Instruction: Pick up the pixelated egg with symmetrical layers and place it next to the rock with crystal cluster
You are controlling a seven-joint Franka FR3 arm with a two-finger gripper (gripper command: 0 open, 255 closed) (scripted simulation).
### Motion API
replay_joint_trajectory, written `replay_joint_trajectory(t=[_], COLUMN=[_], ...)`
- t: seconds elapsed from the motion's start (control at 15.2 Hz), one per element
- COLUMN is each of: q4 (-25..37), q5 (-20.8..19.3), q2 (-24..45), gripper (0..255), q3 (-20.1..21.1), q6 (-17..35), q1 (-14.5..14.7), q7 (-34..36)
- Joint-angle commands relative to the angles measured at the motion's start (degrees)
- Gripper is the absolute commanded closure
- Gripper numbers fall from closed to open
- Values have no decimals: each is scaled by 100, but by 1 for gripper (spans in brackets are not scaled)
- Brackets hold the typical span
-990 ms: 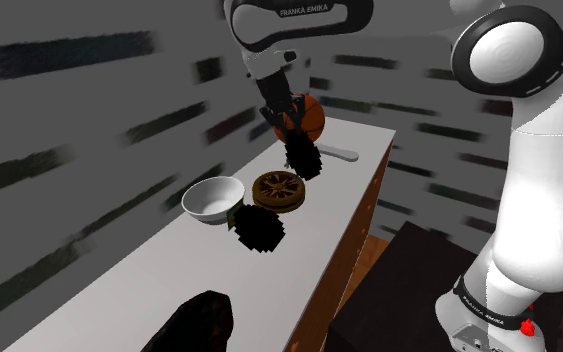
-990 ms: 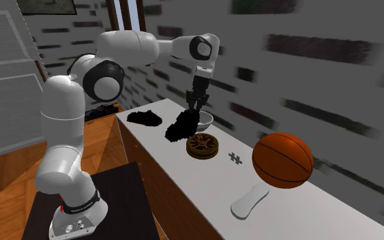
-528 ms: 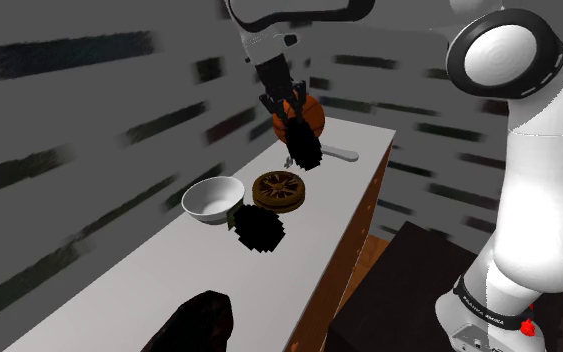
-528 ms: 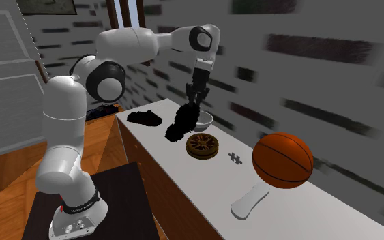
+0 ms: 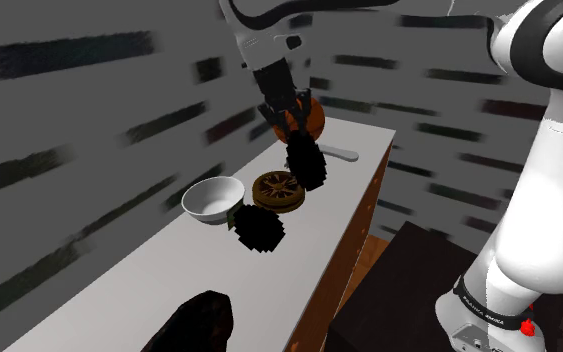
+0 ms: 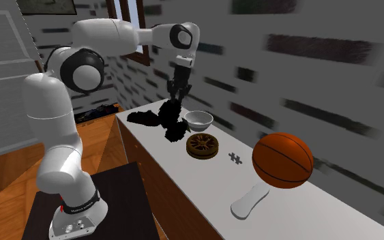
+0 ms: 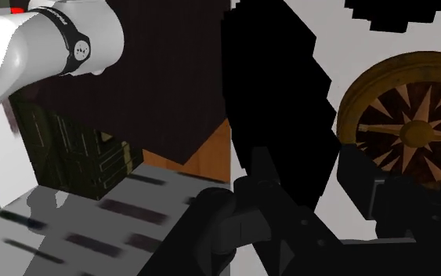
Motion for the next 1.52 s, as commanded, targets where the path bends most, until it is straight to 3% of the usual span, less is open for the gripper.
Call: replay_joint_trajectory(t=[0.0, 0.79, 1.45], q4=[-348, -1639, -2454], q5=[161, 1151, 1168], q2=[-278, -1474, -1519], gripper=[255, 255, 255], q3=[81, 705, 720], q6=[75, 281, 1055], q1=[70, 675, 686], q7=[184, 1430, 1383])
